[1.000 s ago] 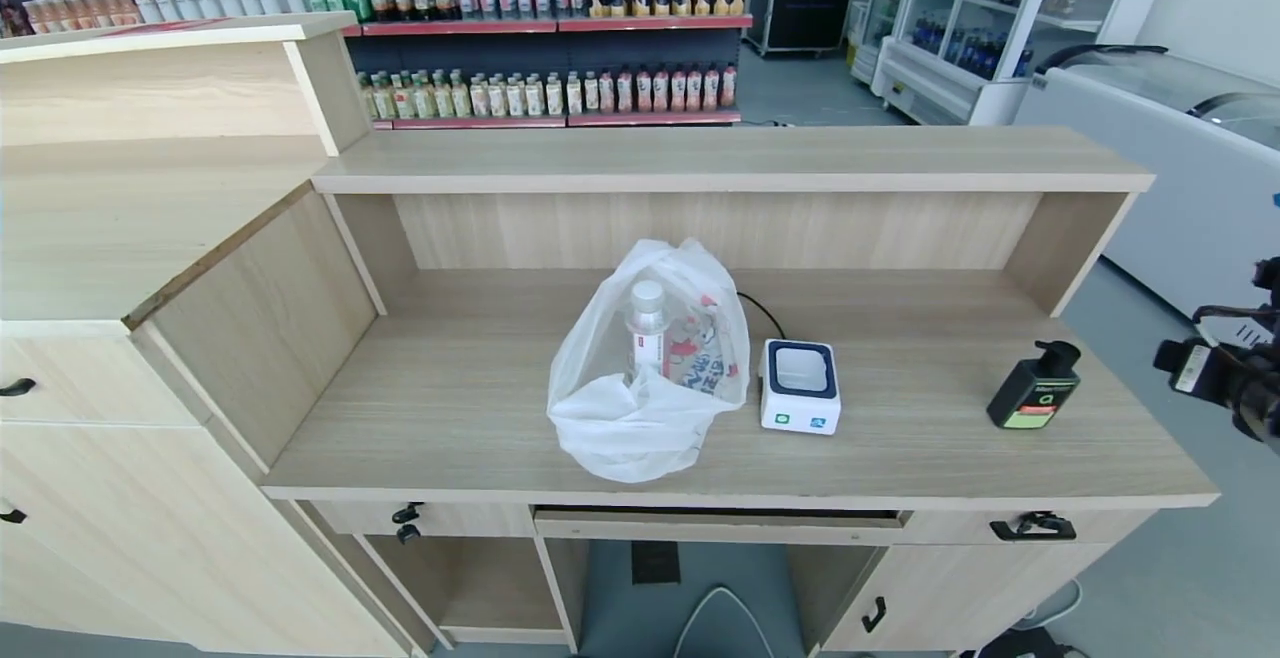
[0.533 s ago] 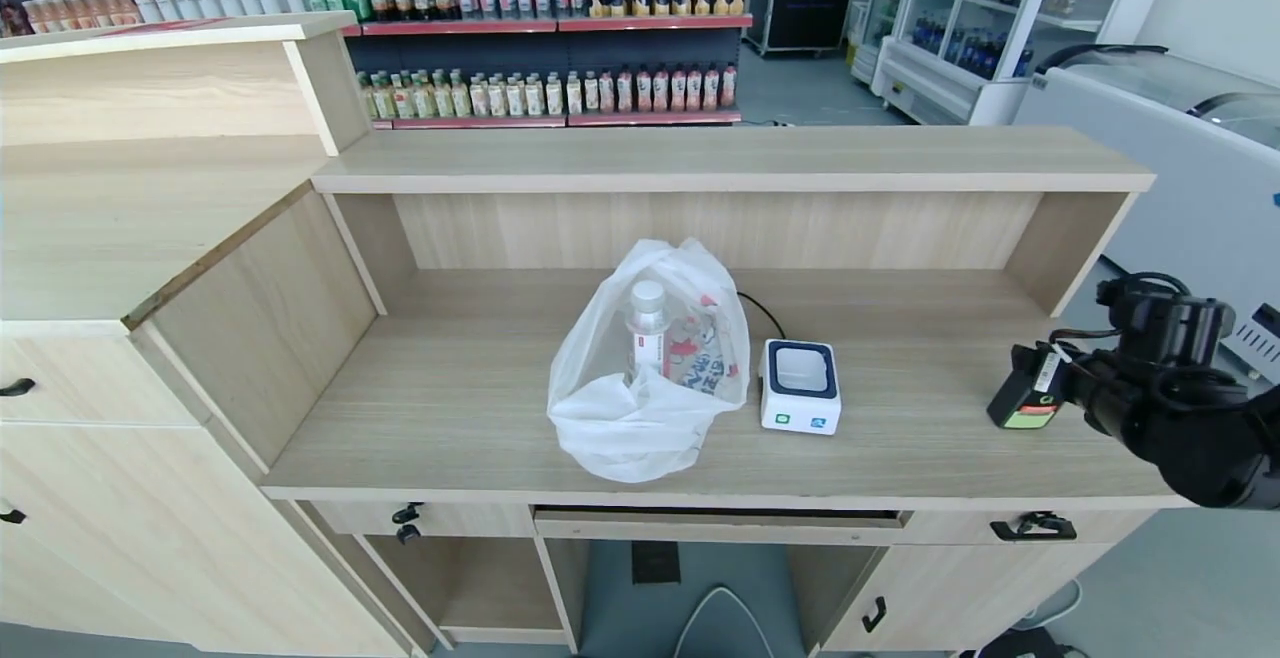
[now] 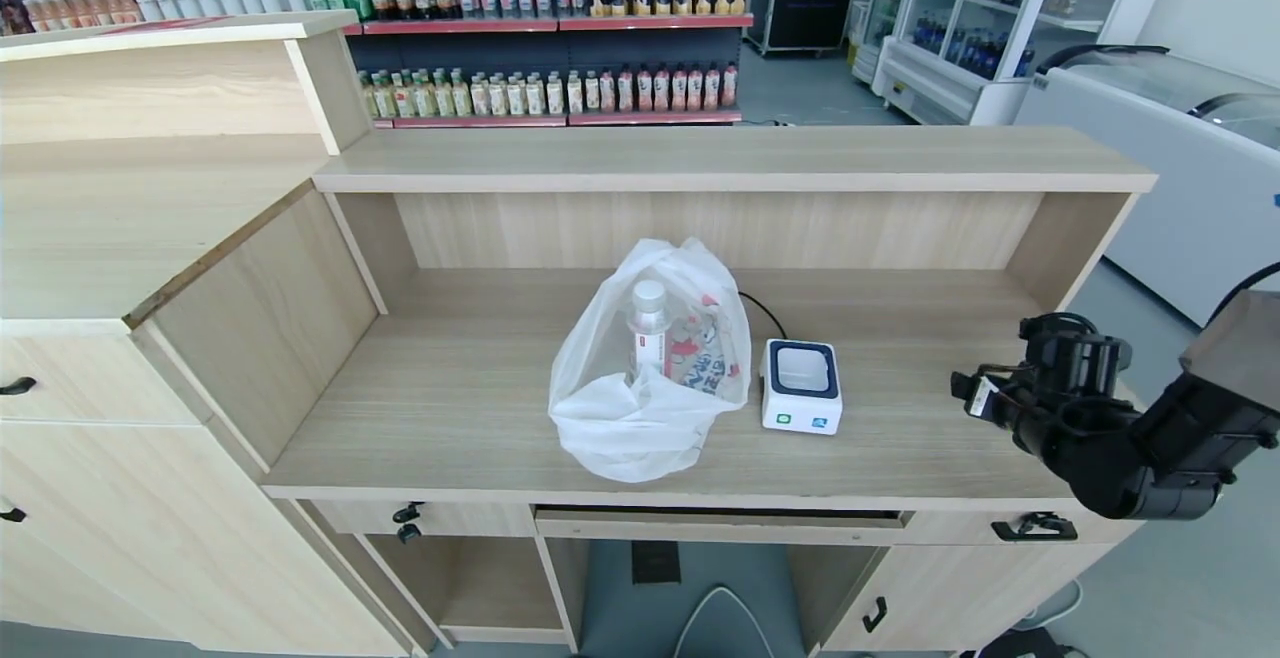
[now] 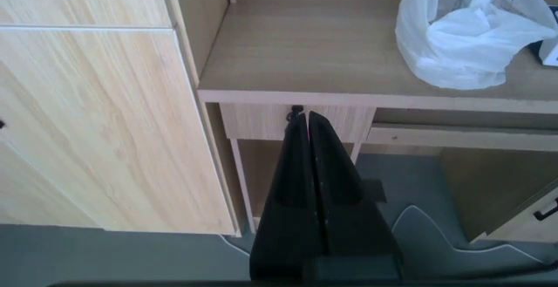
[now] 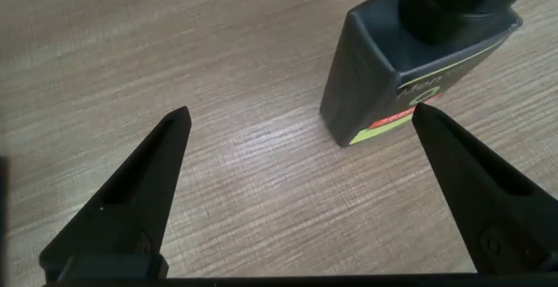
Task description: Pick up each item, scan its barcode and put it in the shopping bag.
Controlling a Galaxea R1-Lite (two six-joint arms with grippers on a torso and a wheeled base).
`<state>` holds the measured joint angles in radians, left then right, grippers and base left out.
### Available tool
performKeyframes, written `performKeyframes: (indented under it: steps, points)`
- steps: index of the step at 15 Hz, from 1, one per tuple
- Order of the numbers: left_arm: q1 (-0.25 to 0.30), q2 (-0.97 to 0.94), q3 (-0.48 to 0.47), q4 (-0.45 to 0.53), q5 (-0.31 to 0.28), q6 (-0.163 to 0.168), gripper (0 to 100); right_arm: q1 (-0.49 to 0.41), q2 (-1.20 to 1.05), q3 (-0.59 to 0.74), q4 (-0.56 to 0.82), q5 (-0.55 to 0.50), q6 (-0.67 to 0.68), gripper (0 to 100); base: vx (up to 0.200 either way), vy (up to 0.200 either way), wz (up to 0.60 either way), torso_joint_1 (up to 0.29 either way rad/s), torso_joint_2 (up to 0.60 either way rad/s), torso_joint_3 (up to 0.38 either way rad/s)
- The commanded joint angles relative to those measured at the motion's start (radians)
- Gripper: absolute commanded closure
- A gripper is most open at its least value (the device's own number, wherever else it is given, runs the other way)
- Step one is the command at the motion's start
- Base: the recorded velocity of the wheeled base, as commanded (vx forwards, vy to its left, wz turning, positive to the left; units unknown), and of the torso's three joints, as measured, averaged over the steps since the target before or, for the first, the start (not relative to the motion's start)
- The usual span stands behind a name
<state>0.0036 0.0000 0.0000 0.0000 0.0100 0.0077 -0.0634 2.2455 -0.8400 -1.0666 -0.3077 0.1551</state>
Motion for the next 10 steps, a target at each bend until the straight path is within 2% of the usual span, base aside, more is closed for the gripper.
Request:
performKeyframes:
  steps: [1, 6, 10]
  points:
    - [0.001, 0.0, 0.0, 0.0, 0.001, 0.0, 100, 0.001, 0.046, -0.025, -0.015, -0.001, 0.0, 0, 0.0, 0.0, 0.0, 0.0, 0.0, 0.0]
    - [0.001, 0.0, 0.0, 0.0, 0.001, 0.0, 100, 0.001, 0.08, -0.059, -0.026, -0.001, 0.001, 0, 0.0, 0.0, 0.0, 0.0, 0.0, 0.0]
    - [0.001, 0.0, 0.0, 0.0, 0.001, 0.0, 100, 0.005, 0.039, -0.011, -0.049, -0.004, -0.005, 0, 0.0, 0.0, 0.0, 0.0, 0.0, 0.0]
